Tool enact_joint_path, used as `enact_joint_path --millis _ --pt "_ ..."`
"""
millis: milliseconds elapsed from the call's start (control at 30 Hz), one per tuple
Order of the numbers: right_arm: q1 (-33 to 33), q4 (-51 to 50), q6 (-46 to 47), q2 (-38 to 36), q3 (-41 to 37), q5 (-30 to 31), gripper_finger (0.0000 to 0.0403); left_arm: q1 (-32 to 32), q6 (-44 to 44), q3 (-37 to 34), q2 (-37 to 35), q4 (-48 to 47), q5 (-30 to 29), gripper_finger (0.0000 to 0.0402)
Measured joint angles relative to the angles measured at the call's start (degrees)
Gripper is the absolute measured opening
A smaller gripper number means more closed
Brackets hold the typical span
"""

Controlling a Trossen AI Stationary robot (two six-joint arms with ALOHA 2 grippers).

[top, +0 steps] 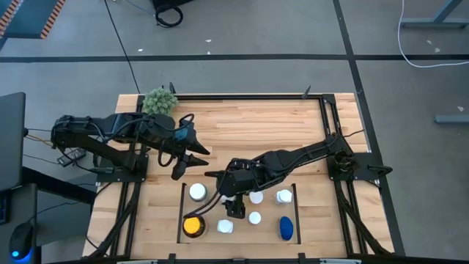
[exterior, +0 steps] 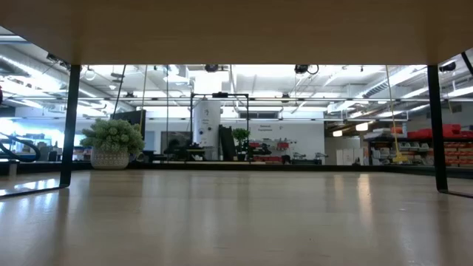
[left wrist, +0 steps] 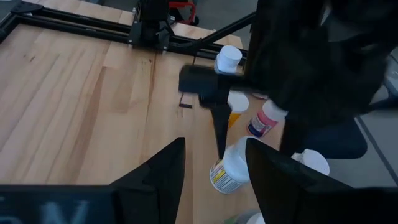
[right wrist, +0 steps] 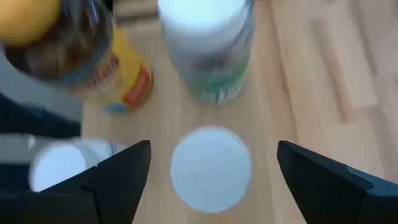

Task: Pick and place medicine bottles onto shelf by color
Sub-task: Return to Home Position

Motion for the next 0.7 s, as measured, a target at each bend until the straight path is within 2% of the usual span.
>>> enact_joint_path --millis 200,467,600,700 --pt "-1.68 -1.53 0.33 -0.17 5.35 2.62 0.0358 0.02 -0.02 0.0 0.0 -0.23 0.02 0.0178" --pt "-3.62 -3.87 0.43 -0.2 6.35 3.52 0.0355 1.6 1.36 0.08 -1.02 -4.53 -0.19 0.0172" --pt "-5.56 -3.86 1.3 -0.18 6.35 3.57 0.0347 3.96 2.75 0.04 -3.78 -8.24 -1.16 0.0173" --pt "-7.5 -4.48 2.22 -0.69 6.35 3.6 0.0334 5.11 3.68 -1.29 -8.04 -10.36 -5.16 0.0166"
